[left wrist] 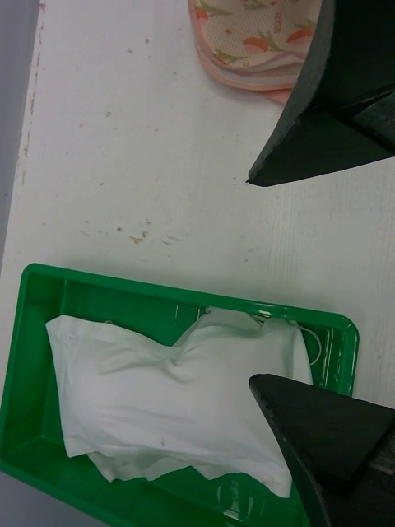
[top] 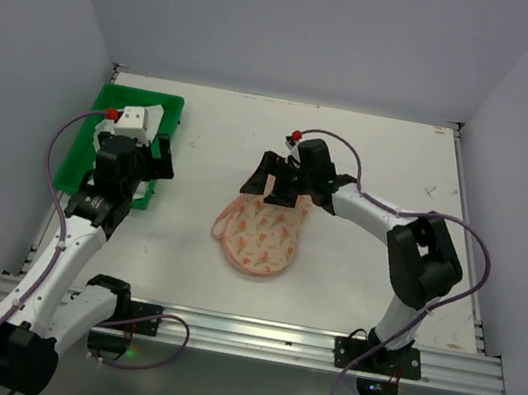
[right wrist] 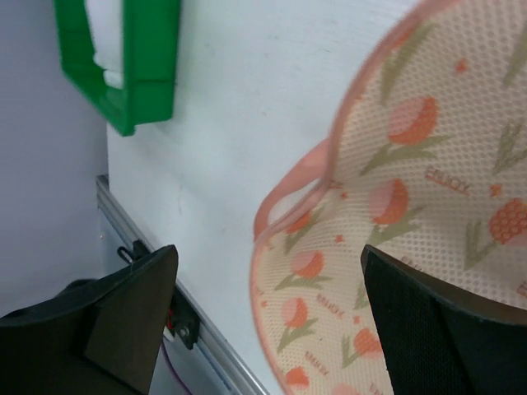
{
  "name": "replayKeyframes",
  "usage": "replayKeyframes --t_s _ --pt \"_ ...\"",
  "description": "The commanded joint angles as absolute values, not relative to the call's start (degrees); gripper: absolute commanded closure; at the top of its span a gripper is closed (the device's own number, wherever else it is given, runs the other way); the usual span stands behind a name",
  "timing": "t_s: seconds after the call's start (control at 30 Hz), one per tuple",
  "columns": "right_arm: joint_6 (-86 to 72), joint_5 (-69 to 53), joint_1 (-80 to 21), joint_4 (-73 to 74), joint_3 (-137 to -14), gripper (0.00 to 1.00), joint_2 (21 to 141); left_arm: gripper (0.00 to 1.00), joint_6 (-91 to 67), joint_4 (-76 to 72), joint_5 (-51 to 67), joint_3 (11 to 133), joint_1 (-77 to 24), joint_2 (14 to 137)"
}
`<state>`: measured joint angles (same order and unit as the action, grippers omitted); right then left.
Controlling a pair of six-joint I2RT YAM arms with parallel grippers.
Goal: Unzip the laundry bag and remove the bra
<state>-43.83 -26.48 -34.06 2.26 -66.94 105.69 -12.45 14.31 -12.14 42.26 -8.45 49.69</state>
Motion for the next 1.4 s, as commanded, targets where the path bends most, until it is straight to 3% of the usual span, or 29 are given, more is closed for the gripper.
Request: replayKeyframes --t_s 0.0,0.27,0.47,0.77,1.1,1.37 --pt "-38.1 -25.1 -34.1 5.0 -71.2 0.05 97.5 0.00 -12.2 11.9 -11.1 41.7 -9.0 49.0" --pt "-33.7 -15.6 -27.5 12.3 -68.1 0.01 86.5 0.00 -14.8 20.7 -11.2 48.4 -9.0 45.9" --pt "-27.7 -3.0 -21.4 19.9 -64.3 0.01 69.8 0.00 -16.5 31.5 -12.8 55.8 -8.9 42.6" --pt "-21.0 15.4 -20.9 30.8 -60.6 0.01 39.3 0.00 -16.4 44.7 -19.5 65.8 -8.9 32.6" --pt "-17.5 17.2 -20.9 34.8 -55.6 0.01 13.3 0.00 -18.4 52.7 -29.5 69.9 -11.9 17.8" --pt "-18.5 15.7 -21.0 37.4 -52.2 0.01 4.3 0.00 -19.4 55.5 -31.0 70.0 -15.2 13.1"
